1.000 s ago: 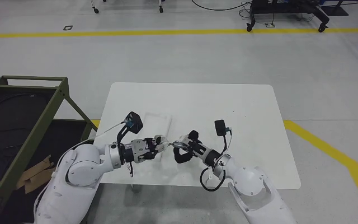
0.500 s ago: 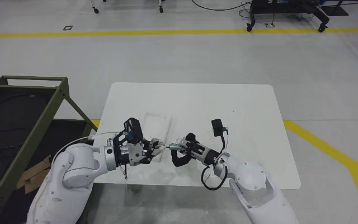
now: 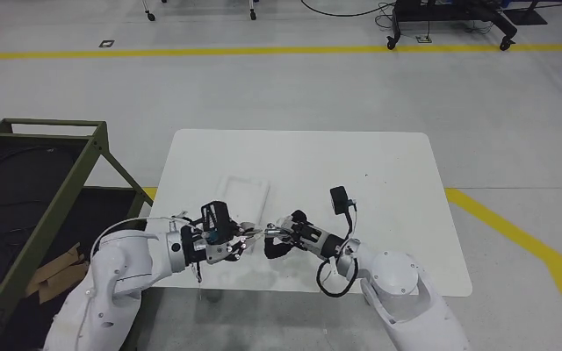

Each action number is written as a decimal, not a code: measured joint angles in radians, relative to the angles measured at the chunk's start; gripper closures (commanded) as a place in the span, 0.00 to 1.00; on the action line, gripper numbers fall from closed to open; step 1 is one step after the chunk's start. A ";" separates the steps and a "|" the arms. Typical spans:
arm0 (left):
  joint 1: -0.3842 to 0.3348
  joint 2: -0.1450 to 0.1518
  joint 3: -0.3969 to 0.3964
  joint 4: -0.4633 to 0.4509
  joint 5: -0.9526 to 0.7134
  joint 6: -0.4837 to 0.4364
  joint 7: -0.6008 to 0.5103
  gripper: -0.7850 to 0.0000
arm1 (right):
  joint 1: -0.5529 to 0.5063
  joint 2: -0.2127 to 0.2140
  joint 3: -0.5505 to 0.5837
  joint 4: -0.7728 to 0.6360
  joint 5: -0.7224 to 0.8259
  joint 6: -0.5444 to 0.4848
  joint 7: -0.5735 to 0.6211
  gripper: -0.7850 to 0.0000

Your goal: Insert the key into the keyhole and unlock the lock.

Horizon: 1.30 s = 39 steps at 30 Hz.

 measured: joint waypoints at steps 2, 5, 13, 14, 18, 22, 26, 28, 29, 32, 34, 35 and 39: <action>0.006 0.002 0.003 -0.010 0.073 0.002 0.043 1.00 | 0.000 0.001 0.002 0.001 0.004 0.002 0.002 1.00; 0.013 0.006 0.006 -0.024 0.177 0.012 0.109 1.00 | 0.000 0.001 0.005 0.002 0.009 0.004 0.004 1.00; 0.037 0.018 0.025 -0.044 0.430 0.055 0.288 1.00 | 0.000 0.003 0.006 0.004 0.019 0.015 0.006 1.00; 0.040 0.021 0.027 -0.045 0.462 0.064 0.316 1.00 | 0.001 0.003 0.006 0.005 0.020 0.016 0.007 1.00; 0.049 0.029 0.030 -0.049 0.559 0.094 0.400 1.00 | 0.001 0.004 0.005 0.005 0.022 0.017 0.007 1.00; 0.063 0.038 0.033 -0.057 0.647 0.124 0.457 1.00 | -0.001 0.004 0.005 0.005 0.027 0.017 0.002 1.00; 0.076 0.047 0.040 -0.068 0.729 0.157 0.507 1.00 | -0.003 0.005 0.005 0.004 0.030 0.018 -0.001 1.00; 0.082 0.050 0.043 -0.072 0.758 0.170 0.530 1.00 | -0.004 0.005 0.004 0.003 0.030 0.018 -0.003 1.00; 0.086 0.053 0.043 -0.075 0.773 0.178 0.543 1.00 | -0.004 0.006 0.003 0.002 0.030 0.020 -0.003 1.00; 0.096 0.059 0.045 -0.090 0.824 0.204 0.563 1.00 | -0.004 0.006 -0.001 0.000 0.031 0.021 -0.004 1.00; 0.102 0.062 0.048 -0.095 0.851 0.218 0.579 1.00 | -0.004 0.006 -0.004 -0.001 0.030 0.022 -0.004 1.00; 0.105 0.064 0.050 -0.096 0.860 0.219 0.591 1.00 | -0.003 0.006 -0.006 -0.001 0.029 0.023 -0.004 1.00; 0.111 0.069 0.052 -0.099 0.894 0.244 0.613 1.00 | 0.000 0.006 -0.010 0.000 0.031 0.026 -0.003 1.00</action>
